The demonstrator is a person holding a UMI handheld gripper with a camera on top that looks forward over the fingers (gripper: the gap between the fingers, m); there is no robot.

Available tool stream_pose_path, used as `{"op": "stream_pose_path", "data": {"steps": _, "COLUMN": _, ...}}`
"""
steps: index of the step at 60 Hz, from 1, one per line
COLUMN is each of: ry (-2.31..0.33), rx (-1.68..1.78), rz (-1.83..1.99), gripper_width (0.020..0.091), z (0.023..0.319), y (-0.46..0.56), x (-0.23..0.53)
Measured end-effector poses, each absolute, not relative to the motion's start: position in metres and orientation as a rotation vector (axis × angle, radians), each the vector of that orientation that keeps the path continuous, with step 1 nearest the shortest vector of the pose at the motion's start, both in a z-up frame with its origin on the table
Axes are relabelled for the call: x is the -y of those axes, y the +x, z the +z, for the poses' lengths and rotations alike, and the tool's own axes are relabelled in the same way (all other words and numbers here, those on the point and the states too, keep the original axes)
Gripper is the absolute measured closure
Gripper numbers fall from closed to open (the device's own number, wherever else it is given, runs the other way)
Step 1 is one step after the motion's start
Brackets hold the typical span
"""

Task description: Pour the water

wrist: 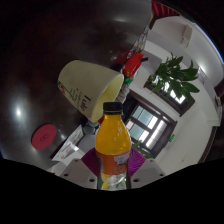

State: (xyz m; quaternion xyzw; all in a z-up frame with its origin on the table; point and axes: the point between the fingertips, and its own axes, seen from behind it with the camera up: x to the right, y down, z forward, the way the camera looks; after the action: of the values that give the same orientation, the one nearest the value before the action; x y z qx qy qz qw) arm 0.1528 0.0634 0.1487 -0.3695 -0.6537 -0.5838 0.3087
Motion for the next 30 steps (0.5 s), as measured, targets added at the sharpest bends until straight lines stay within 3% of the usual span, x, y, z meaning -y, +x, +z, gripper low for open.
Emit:
{"op": "stream_pose_path", "data": {"steps": 15, "ry": -1.155, "rx": 1.544, "rz": -1.345, "gripper_width": 0.0775, "z": 0.163, "y": 0.157, "x": -0.052}}
{"op": "stream_pose_path", "data": {"steps": 30, "ry": -1.591, "rx": 0.841, "rz": -0.648, "gripper_width": 0.0764, "z": 0.197, "y": 0.175, "x": -0.039}}
